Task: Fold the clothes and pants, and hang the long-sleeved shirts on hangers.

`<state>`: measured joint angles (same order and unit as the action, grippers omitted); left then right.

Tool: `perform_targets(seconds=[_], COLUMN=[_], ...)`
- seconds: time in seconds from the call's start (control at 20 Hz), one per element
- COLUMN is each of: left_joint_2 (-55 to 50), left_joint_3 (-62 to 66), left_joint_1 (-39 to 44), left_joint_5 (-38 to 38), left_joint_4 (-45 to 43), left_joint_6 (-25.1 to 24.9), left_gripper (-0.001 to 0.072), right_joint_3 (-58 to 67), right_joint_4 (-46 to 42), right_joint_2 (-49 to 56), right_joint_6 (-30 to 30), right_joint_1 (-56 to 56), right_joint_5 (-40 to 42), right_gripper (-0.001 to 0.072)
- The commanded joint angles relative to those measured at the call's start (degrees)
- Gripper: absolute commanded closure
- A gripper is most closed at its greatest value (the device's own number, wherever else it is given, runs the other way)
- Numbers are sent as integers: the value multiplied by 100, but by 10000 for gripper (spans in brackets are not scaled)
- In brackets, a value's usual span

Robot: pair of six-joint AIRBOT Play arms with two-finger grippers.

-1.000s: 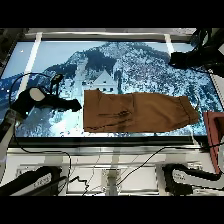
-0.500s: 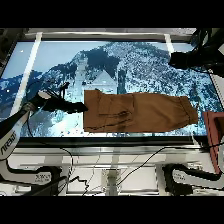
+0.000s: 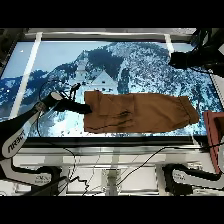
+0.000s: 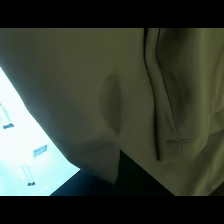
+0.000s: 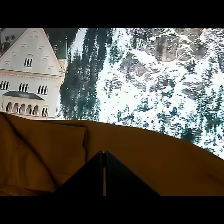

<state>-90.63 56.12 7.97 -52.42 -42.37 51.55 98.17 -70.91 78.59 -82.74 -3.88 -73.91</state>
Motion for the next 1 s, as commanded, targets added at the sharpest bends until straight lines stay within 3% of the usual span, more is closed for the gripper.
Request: perform_targets(seconds=[0.0,0.1,0.15,0.25,0.35,0.5,0.65,0.95], left_joint_2=[149,407,555,890,1217,1421,1421,1458], left_joint_3=[695,1519,1902,2608,3023,3038,3040,3049], left_joint_1=[90,181,192,192,251,518,673,754], left_joint_5=[-964,-1700,-2037,-2540,-2575,-2656,-2778,-2885], left_joint_4=[-1049,-2380,-2677,-2599,-2433,-2406,-2404,-2227], left_joint_6=[914,1694,1843,1880,1978,2120,2649,3099], left_gripper=[685,686,685,685,685,685,685,685], right_joint_3=[-48,-190,-286,-476,-767,-1543,-2323,-3117], right_joint_4=[-122,-243,-247,-238,-175,544,1237,1250], right_joint_2=[26,66,66,66,66,68,70,245], right_joint_6=[74,120,122,120,118,125,149,83], right_joint_1=[0,-7,-4,-4,-4,0,52,1220], right_joint_5=[-4,61,136,280,437,754,1121,1982], right_gripper=[677,677,676,677,677,677,677,677])
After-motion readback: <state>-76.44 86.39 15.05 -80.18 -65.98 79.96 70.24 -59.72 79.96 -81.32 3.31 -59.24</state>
